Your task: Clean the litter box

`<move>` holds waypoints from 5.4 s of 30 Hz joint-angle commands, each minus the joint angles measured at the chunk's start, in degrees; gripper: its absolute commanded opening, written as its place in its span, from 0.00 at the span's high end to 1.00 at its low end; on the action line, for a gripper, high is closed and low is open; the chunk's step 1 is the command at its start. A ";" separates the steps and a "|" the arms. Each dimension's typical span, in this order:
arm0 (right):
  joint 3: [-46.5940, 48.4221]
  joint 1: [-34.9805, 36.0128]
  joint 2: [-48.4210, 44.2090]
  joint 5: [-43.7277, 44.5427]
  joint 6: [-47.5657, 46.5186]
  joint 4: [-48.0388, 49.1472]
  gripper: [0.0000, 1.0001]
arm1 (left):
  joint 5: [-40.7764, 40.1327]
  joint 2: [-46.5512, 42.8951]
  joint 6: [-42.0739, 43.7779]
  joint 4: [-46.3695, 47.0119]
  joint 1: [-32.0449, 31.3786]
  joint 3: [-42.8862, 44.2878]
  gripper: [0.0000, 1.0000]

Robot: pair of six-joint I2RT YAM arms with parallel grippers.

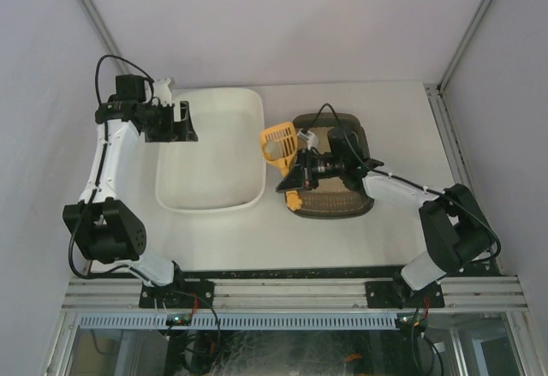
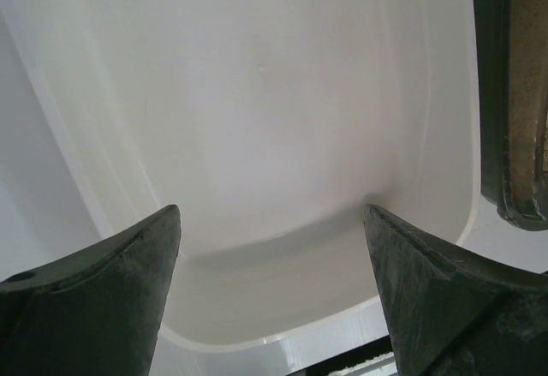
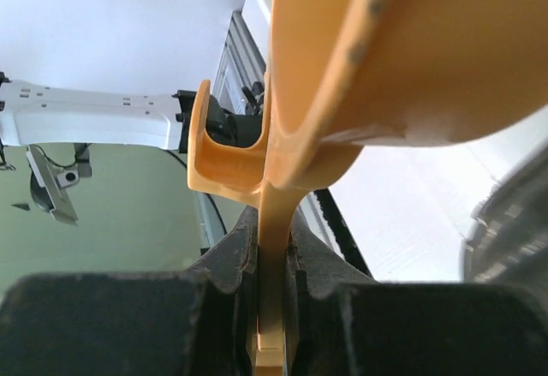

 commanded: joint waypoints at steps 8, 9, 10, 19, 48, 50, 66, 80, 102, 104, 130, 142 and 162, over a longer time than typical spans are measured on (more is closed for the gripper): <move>29.90 15.84 7.35 23.65 -20.84 -43.63 1.00 | 4.75 -2.40 0.80 -1.04 7.04 0.88 0.08; 32.72 17.40 8.79 26.71 -22.02 -46.64 1.00 | 5.30 -2.34 0.66 -1.19 7.61 1.10 0.08; 35.42 18.90 10.23 30.29 -23.14 -50.36 1.00 | 5.67 -2.16 0.43 -1.31 8.02 1.22 0.08; 53.59 29.21 22.78 58.72 -29.32 -67.66 1.00 | 6.86 -1.59 -2.16 0.25 10.68 -0.88 0.08; 45.18 21.07 6.66 72.58 -27.72 -71.95 1.00 | 15.08 0.31 -9.94 6.14 5.75 -0.17 0.00; 42.23 16.76 4.14 69.35 -25.89 -73.70 1.00 | 13.30 0.96 -11.86 7.66 2.54 0.19 0.00; 32.40 -1.61 7.74 62.05 -21.93 -71.97 1.00 | 0.15 3.41 -37.62 22.76 -12.93 1.72 0.00; 39.11 -7.99 16.76 57.69 -22.72 -72.53 1.00 | -5.01 2.10 -41.59 27.65 -17.54 -0.42 0.00; 44.87 -10.19 26.83 48.48 -21.84 -67.53 1.00 | -9.16 -3.00 -31.12 24.08 -11.33 -8.08 0.00; 44.36 -10.93 27.65 43.36 -21.60 -65.47 1.00 | -8.63 -2.40 -31.17 23.81 -10.59 -8.02 0.00; 19.25 -16.12 9.05 14.52 -12.06 -39.79 1.00 | -7.26 -5.79 -26.64 17.77 -9.78 -6.85 0.00; -2.21 -17.06 -2.88 2.53 -7.97 -14.46 1.00 | 3.91 -16.09 -1.79 8.41 -9.73 -11.91 0.01; -23.91 -18.68 -11.57 -1.82 -6.66 24.24 1.00 | -12.25 -20.11 3.84 16.82 -17.09 -29.99 0.06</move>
